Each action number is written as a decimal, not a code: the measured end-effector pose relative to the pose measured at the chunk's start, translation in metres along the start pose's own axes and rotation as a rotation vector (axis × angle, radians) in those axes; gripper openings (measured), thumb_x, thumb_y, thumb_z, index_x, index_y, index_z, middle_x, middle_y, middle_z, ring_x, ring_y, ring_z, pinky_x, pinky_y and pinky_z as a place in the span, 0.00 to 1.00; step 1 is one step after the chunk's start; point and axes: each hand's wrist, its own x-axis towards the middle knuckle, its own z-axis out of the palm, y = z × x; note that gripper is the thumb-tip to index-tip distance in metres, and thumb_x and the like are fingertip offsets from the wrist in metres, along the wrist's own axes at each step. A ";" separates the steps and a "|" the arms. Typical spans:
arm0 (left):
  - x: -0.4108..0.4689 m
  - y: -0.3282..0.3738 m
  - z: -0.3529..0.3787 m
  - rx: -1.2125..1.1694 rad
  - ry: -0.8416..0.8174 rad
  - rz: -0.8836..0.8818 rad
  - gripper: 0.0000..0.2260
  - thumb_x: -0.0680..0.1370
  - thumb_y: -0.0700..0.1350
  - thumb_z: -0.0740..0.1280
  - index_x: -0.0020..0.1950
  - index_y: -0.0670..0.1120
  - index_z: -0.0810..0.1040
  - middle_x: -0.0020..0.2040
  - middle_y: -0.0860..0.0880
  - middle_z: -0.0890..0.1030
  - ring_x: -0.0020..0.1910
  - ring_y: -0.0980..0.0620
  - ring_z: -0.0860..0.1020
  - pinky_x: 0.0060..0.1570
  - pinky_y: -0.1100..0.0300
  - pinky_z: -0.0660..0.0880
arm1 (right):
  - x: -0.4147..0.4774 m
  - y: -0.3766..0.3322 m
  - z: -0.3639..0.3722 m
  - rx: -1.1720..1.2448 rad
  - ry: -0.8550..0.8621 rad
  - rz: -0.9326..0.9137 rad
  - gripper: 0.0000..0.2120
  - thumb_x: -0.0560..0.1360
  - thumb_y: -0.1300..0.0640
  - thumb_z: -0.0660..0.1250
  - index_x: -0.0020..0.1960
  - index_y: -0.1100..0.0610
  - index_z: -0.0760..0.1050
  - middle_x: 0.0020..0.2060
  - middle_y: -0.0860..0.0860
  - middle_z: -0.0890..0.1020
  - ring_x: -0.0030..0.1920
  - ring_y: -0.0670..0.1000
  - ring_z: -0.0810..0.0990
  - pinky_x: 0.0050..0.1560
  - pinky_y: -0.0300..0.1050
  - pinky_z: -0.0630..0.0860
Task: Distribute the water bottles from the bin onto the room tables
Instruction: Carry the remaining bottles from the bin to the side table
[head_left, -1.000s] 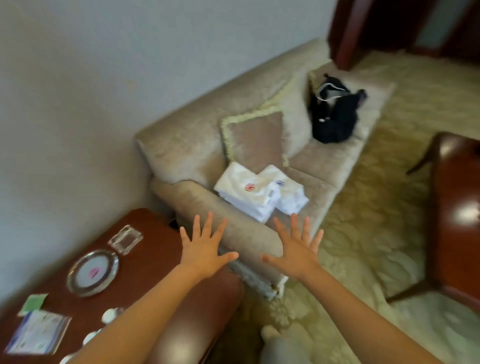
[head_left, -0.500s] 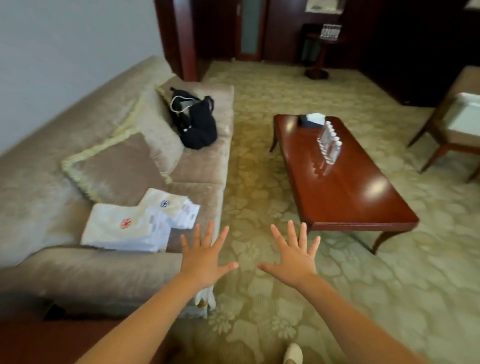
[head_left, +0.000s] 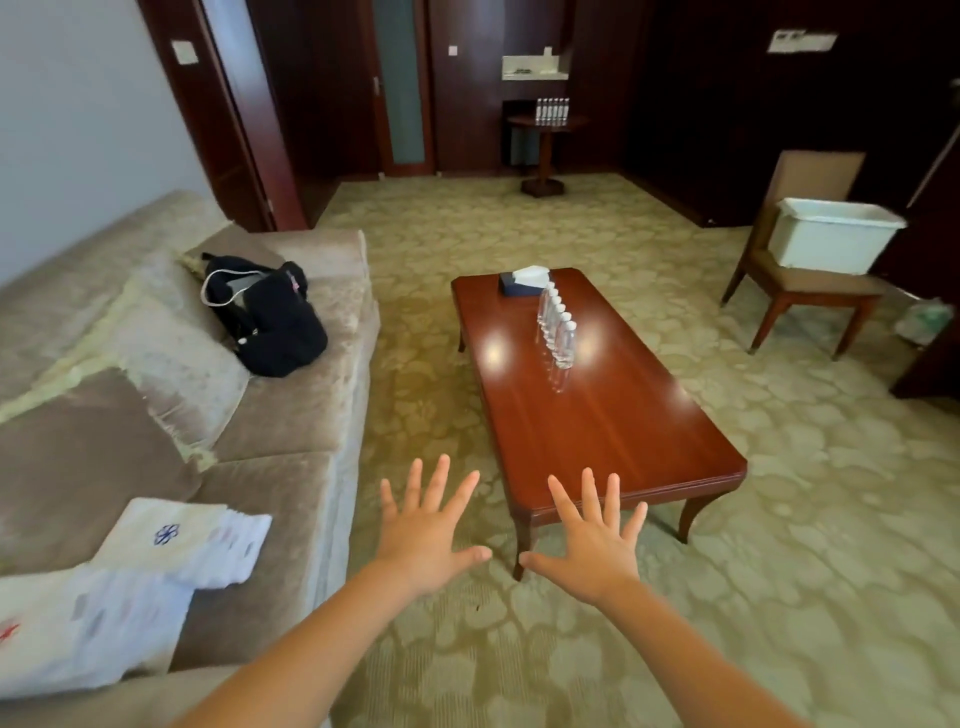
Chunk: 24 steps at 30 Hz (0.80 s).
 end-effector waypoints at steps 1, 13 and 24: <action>0.015 0.015 -0.002 0.011 -0.007 0.013 0.41 0.74 0.73 0.55 0.76 0.64 0.32 0.76 0.51 0.27 0.75 0.41 0.28 0.71 0.31 0.35 | 0.008 0.018 -0.005 0.002 0.000 0.021 0.51 0.68 0.22 0.58 0.79 0.40 0.35 0.79 0.54 0.33 0.75 0.62 0.25 0.69 0.72 0.29; 0.206 0.228 -0.022 0.143 -0.082 0.410 0.40 0.74 0.73 0.55 0.76 0.65 0.34 0.78 0.51 0.29 0.76 0.41 0.29 0.71 0.32 0.36 | 0.059 0.233 -0.049 0.119 0.038 0.422 0.51 0.67 0.23 0.60 0.79 0.39 0.36 0.79 0.54 0.33 0.74 0.64 0.23 0.68 0.72 0.27; 0.410 0.457 -0.060 0.215 -0.070 0.760 0.40 0.74 0.73 0.54 0.76 0.64 0.33 0.78 0.50 0.29 0.76 0.41 0.30 0.72 0.32 0.37 | 0.157 0.442 -0.113 0.147 0.119 0.775 0.52 0.68 0.23 0.60 0.79 0.39 0.36 0.79 0.54 0.32 0.73 0.63 0.23 0.70 0.73 0.29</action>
